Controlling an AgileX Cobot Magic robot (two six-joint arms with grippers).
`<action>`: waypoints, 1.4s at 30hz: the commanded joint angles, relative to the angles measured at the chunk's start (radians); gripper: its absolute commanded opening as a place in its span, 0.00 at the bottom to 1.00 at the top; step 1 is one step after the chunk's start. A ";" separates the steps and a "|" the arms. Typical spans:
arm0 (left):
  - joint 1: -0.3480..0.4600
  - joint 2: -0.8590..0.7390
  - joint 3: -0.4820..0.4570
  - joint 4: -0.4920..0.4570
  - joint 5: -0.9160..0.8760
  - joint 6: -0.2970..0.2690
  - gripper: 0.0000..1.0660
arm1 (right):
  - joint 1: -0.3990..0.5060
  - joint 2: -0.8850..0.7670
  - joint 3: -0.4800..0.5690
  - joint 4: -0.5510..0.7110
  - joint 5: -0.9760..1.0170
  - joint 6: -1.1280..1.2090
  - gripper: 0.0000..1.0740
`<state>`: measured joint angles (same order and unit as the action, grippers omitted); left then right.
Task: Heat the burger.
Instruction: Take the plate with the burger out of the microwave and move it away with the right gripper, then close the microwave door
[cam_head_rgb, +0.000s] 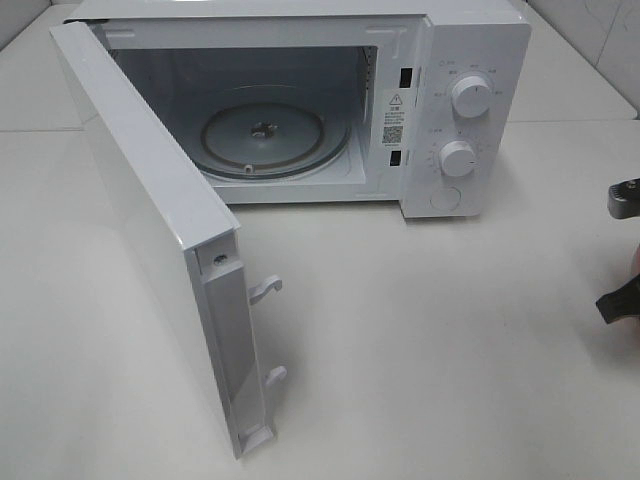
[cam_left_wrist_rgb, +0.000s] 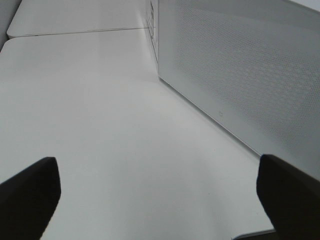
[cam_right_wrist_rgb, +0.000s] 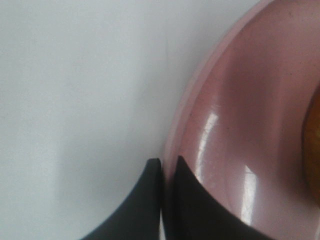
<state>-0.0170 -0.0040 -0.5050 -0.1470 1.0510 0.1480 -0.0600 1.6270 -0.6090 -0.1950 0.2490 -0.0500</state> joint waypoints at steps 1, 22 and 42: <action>-0.004 -0.017 0.002 -0.006 -0.012 -0.006 0.96 | -0.001 -0.001 -0.008 0.044 -0.007 -0.010 0.00; -0.004 -0.017 0.002 -0.006 -0.012 -0.006 0.96 | -0.001 -0.009 -0.094 0.178 0.197 -0.005 0.86; -0.004 -0.017 0.002 -0.006 -0.012 -0.006 0.96 | -0.001 -0.633 -0.141 0.245 0.696 0.058 0.85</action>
<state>-0.0170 -0.0040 -0.5050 -0.1470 1.0510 0.1480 -0.0600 1.1100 -0.7490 0.0470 0.8850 -0.0170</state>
